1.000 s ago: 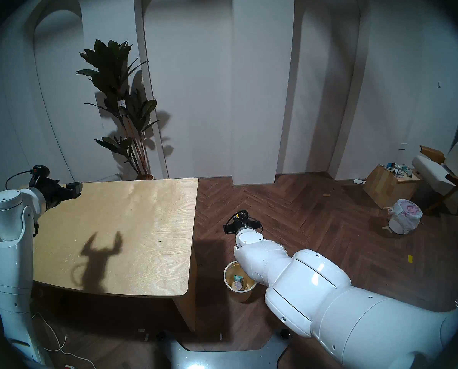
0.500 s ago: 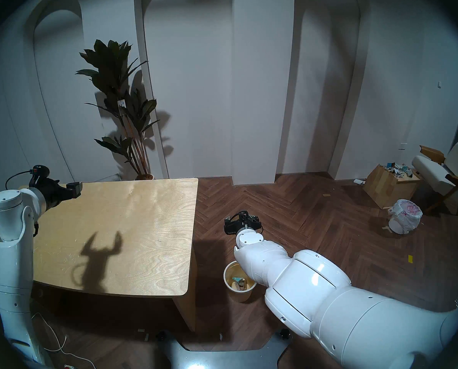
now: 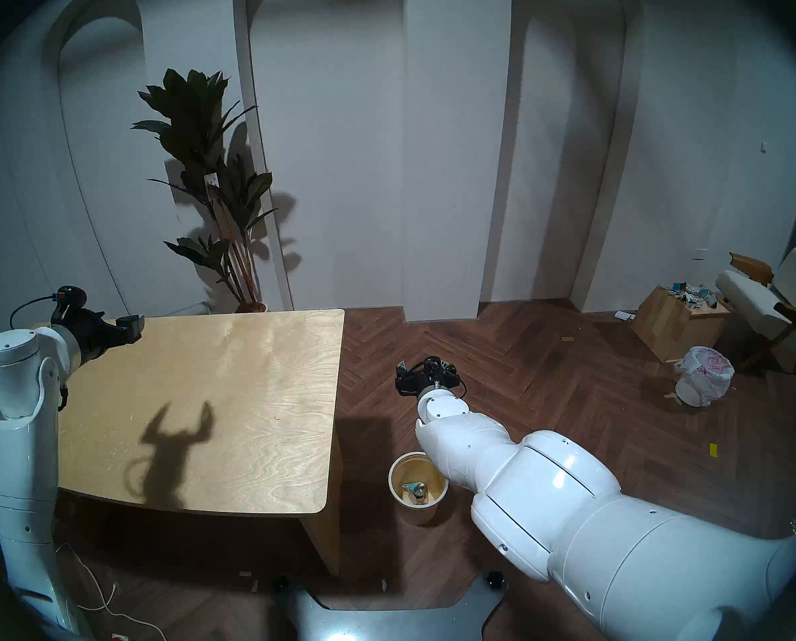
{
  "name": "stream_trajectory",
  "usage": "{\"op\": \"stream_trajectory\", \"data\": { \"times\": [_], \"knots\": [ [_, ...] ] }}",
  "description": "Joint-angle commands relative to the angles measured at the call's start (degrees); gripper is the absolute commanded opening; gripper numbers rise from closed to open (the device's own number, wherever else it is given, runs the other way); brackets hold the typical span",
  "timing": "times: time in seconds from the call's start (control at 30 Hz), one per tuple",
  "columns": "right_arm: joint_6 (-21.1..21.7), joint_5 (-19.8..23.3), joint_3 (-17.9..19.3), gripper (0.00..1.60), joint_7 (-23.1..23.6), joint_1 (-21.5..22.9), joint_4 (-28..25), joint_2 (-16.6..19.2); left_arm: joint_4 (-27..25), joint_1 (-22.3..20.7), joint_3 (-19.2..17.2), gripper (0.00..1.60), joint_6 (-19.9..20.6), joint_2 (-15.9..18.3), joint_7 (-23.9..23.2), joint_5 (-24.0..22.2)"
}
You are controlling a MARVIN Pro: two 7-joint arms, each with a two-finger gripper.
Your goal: Put the trash into the trash bin on the ground
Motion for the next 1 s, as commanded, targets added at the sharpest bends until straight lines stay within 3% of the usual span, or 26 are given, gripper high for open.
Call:
{"op": "stream_trajectory", "data": {
  "times": [0.0,0.07,0.1,0.4,0.97],
  "knots": [
    [-6.76,-0.58,0.36,1.6,1.56,-0.67,-4.08,4.88,-0.97,-3.44,2.97,1.6,-2.19,-1.06,0.34,-0.56],
    [-9.56,-0.59,0.46,1.6,1.99,-1.45,-4.75,5.34,-0.47,-4.0,4.1,1.6,-2.61,-1.51,0.39,-0.81],
    [-8.47,-0.75,0.39,1.6,2.08,-1.7,-5.26,5.55,-0.25,-4.23,4.6,1.6,-2.81,-1.71,0.49,-0.85],
    [-14.58,-1.69,-0.09,1.6,3.29,-4.87,-7.47,5.26,3.47,-6.74,9.42,1.6,-5.94,-3.92,2.87,-0.39],
    [-20.32,-2.87,0.37,1.6,3.51,-8.31,-12.14,6.53,11.26,-14.28,17.03,1.6,-11.46,-6.71,7.03,1.93]
  ]
}}
